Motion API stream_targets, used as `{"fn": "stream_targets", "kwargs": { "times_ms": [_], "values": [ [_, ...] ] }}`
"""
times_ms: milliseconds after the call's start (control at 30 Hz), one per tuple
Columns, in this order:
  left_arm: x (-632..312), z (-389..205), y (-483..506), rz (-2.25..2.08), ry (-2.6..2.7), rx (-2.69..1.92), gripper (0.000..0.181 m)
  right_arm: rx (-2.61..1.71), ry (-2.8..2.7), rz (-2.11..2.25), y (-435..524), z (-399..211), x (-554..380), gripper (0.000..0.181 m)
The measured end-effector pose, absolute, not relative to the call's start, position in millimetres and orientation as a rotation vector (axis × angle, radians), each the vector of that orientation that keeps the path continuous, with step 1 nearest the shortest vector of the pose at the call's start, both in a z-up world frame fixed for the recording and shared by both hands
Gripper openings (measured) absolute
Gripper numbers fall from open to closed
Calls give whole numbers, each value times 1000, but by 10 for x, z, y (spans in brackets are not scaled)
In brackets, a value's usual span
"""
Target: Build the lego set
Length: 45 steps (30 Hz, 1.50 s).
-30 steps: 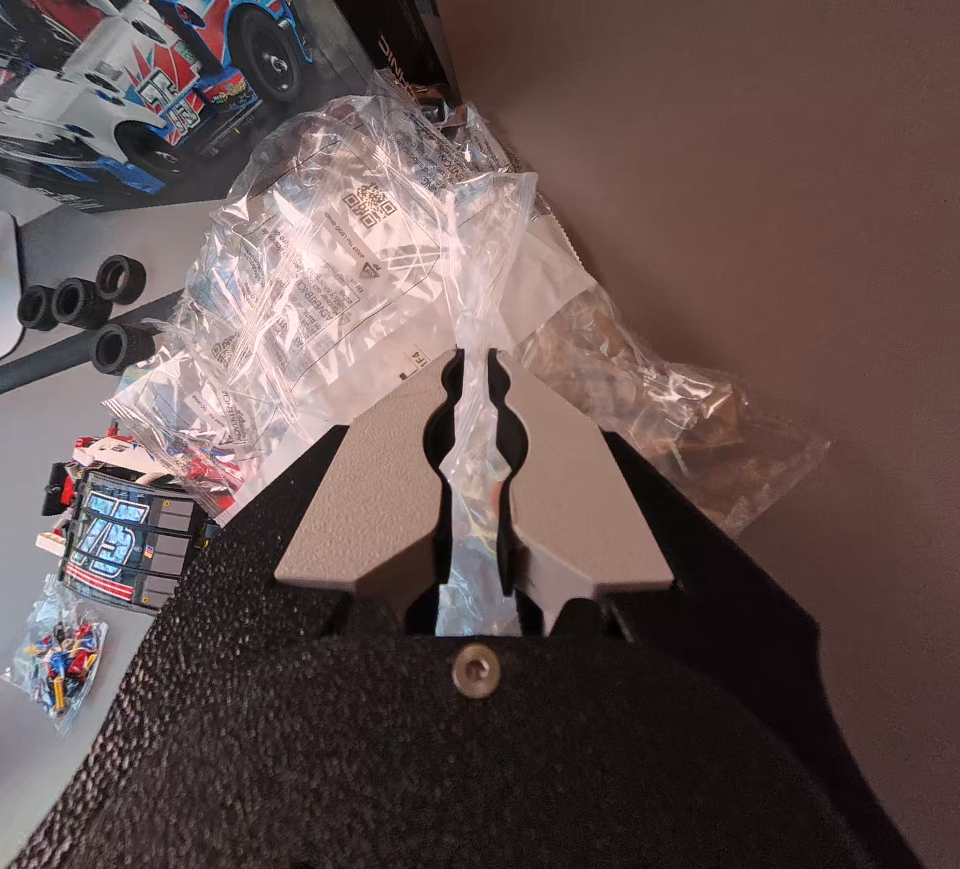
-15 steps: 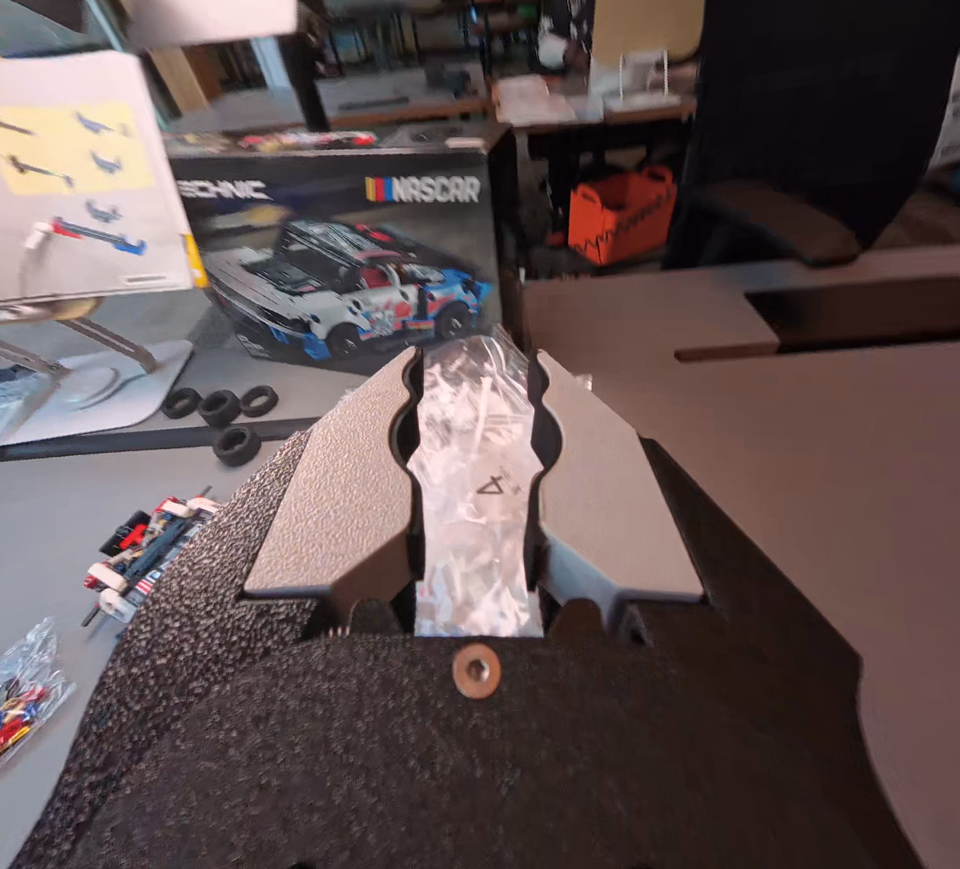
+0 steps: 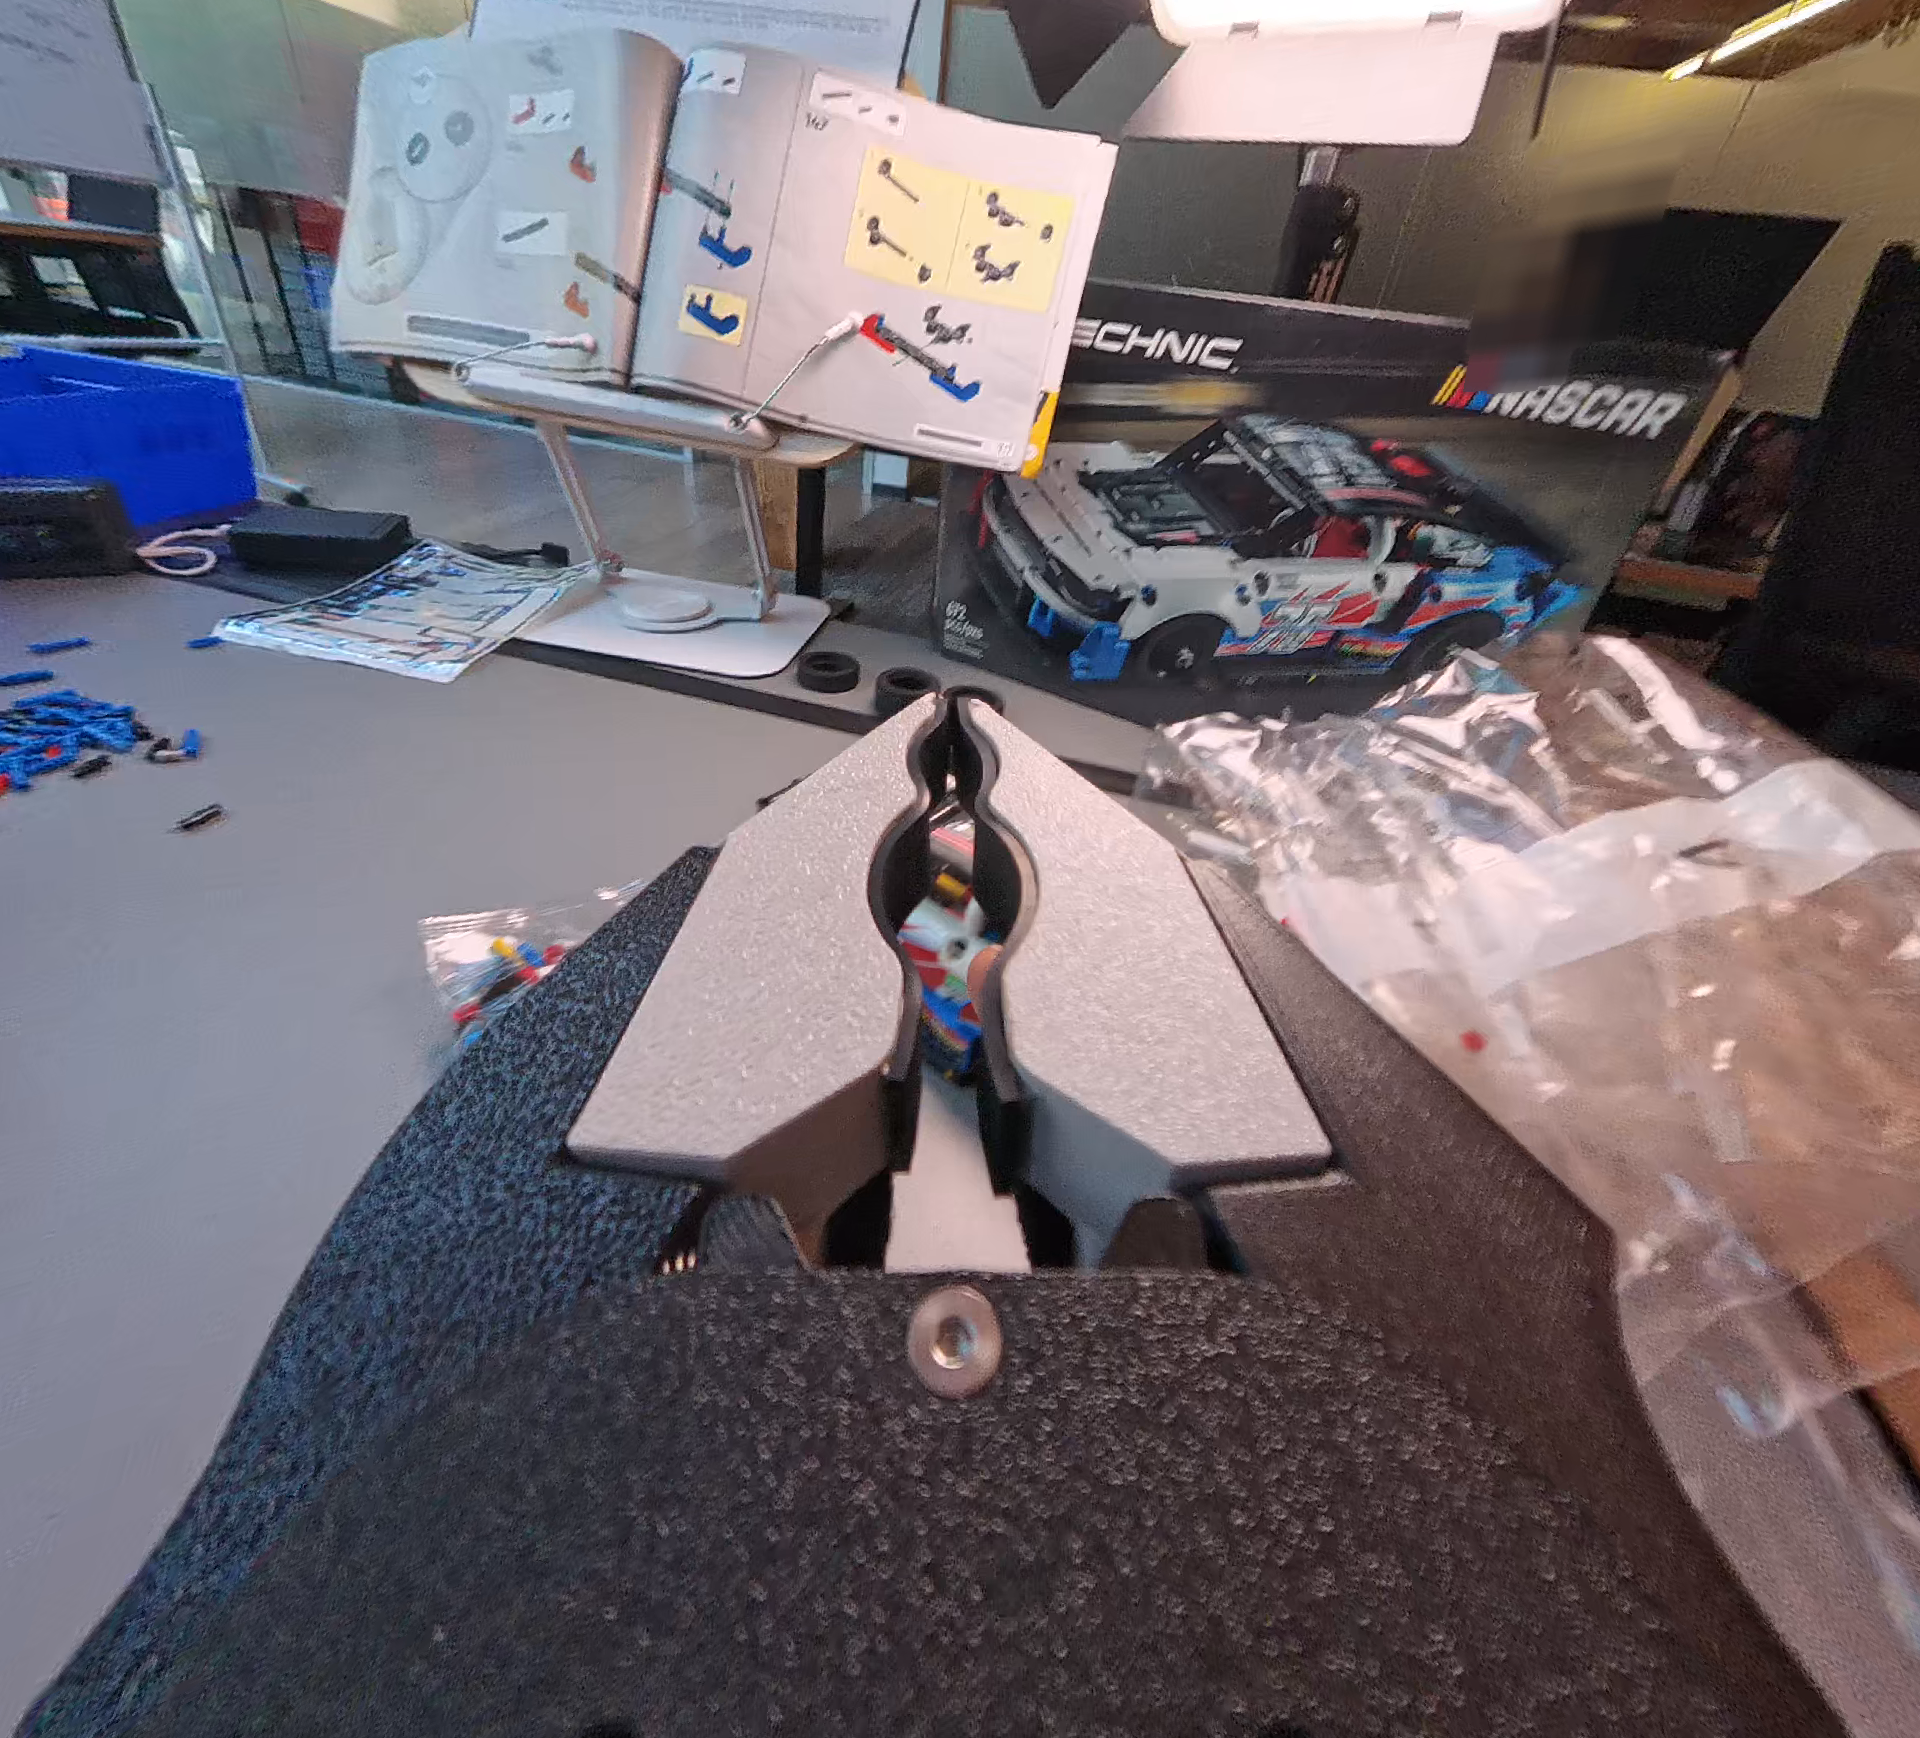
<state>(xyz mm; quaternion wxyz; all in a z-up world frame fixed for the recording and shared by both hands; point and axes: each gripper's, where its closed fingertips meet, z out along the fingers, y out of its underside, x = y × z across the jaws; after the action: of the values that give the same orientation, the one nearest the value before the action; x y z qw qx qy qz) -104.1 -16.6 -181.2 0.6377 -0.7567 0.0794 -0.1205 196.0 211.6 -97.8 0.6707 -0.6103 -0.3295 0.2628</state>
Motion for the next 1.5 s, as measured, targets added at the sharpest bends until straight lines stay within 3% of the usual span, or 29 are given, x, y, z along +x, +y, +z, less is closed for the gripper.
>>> {"fn": "stream_targets", "kwargs": {
  "times_ms": [233, 400, 533, 733, 967, 1067, 1233, 1400, 1433, 1467, 1500],
  "values": [
    [-1049, -1803, -205, -269, 174, -1723, 28, -1544, -714, 227, 2041, -1490, 2410, 9],
    [-1033, -1766, -219, -285, 178, -1712, 28, -1820, -592, -181, 2584, -1882, 3783, 39],
    [-1013, -1757, -230, -283, 188, -1710, 28, -2175, -640, 3, 2563, -2543, 4088, 58],
    [-1000, -1774, -223, -281, 191, -1717, 28, -2254, -687, -128, 2718, -2723, 4235, 30],
    [-996, -1773, -225, -274, 197, -1717, 27, -2295, -657, -284, 3323, -2696, 4234, 27],
    [-1012, -1761, -232, -273, 190, -1714, 27, -2289, -597, -350, 3490, -2633, 4251, 37],
    [-1053, -1758, -249, -265, 179, -1713, 27, -2064, -428, -304, 3296, -1968, 4240, 41],
    [-1145, -1798, -219, -260, 137, -1735, 27, -1630, -485, 237, 2652, -1142, 3186, 51],
    [-1170, -1809, -216, -248, 130, -1741, 27, -1547, -543, 343, 2463, -1032, 2900, 35],
    [-1194, -1818, -215, -233, 124, -1747, 27, -1465, -604, 425, 2269, -943, 2630, 0],
    [-1220, -1823, -216, -218, 117, -1752, 27, -1388, -673, 513, 2078, -880, 2348, 0]
  ]
}}
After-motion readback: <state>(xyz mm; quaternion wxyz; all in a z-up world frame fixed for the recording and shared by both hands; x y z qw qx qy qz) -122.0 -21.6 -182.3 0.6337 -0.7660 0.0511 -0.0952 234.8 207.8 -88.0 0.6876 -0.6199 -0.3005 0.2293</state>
